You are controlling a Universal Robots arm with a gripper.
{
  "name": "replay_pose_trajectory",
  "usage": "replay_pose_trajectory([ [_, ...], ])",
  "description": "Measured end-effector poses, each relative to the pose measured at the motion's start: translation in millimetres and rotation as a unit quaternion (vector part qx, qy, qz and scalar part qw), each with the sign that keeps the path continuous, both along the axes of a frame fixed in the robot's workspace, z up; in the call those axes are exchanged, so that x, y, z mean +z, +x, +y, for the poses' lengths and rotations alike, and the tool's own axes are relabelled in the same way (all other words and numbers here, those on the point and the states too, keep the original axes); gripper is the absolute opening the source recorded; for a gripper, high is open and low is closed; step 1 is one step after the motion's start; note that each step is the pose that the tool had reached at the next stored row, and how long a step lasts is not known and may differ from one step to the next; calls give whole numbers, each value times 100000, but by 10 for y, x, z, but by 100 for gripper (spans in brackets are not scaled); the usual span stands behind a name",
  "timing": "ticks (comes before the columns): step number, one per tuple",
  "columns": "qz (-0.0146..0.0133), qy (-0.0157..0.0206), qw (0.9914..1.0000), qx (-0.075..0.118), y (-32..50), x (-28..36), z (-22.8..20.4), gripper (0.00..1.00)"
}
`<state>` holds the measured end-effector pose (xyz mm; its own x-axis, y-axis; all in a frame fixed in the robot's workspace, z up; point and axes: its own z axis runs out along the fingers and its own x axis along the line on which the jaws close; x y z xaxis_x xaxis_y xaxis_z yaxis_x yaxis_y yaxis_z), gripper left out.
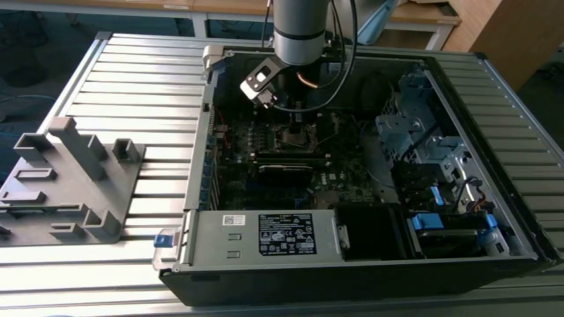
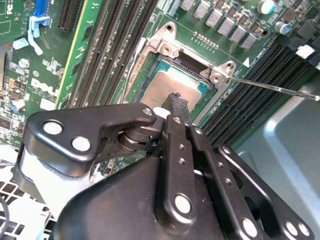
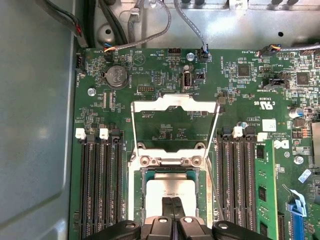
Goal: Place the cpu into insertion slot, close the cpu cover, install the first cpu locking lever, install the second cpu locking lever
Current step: 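Place the cpu into insertion slot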
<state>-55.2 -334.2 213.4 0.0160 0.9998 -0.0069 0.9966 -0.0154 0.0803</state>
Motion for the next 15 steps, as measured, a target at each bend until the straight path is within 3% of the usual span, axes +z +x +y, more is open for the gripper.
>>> replay_pose_trajectory([
  [12,12,4,100000,-1,0,19,0,10],
  [13,195,5,100000,10,1,18,0,10],
  [15,1412,-7,99990,5,2,15,-1,10],
])
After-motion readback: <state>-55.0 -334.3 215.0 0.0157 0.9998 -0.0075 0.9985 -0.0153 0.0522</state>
